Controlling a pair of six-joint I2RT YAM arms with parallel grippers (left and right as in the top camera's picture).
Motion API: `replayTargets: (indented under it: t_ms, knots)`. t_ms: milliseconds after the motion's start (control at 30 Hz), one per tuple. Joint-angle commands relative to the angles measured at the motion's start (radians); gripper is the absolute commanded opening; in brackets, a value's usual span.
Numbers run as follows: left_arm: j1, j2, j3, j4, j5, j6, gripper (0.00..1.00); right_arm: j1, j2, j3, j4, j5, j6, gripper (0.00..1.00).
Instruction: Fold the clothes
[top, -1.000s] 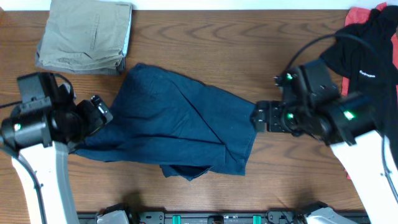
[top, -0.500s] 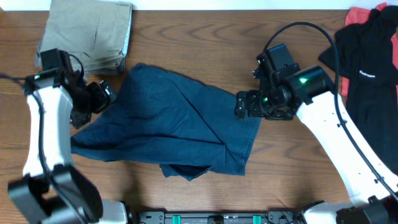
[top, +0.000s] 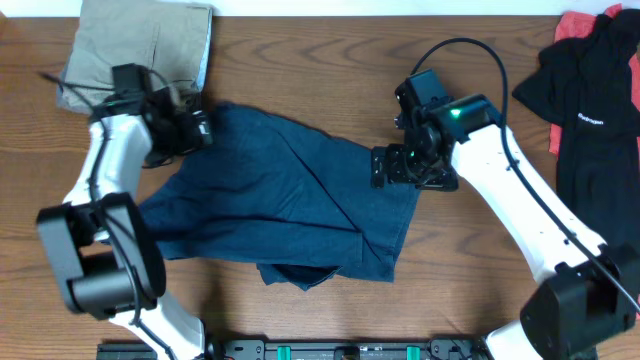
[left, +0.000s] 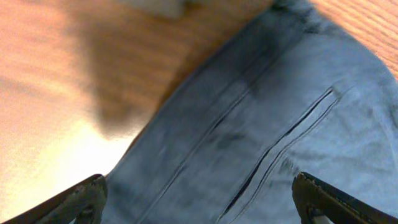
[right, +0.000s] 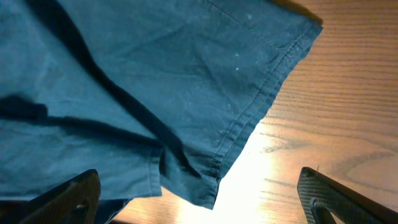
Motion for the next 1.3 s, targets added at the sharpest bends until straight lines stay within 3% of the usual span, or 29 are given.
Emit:
replayTargets:
  t_ms: [0,600,733,833,1033,1267]
  knots:
    - [-0.036,0.037,0.017,0.036,-0.026,0.052,0.95,0.011,0.03,0.0,0.004,-0.001,-0.002,0.99]
    - [-0.047,0.192,0.017,0.226,-0.069,0.068,0.89,0.006,0.054,0.0,0.014,0.047,-0.002,0.99]
    - [-0.048,0.211,0.017,0.22,-0.068,0.067,0.76,-0.004,0.054,0.0,0.014,0.095,0.039,0.99]
    - [-0.047,0.224,0.017,0.208,-0.068,0.067,0.49,-0.022,0.054,0.0,0.018,0.151,0.071,0.99]
    - [-0.047,0.224,0.017,0.19,-0.068,0.067,0.1,-0.079,0.08,0.0,0.066,0.189,0.087,0.96]
    - [-0.047,0.224,0.017,0.179,-0.068,0.066,0.08,-0.089,0.208,0.0,0.129,0.174,0.089,0.96]
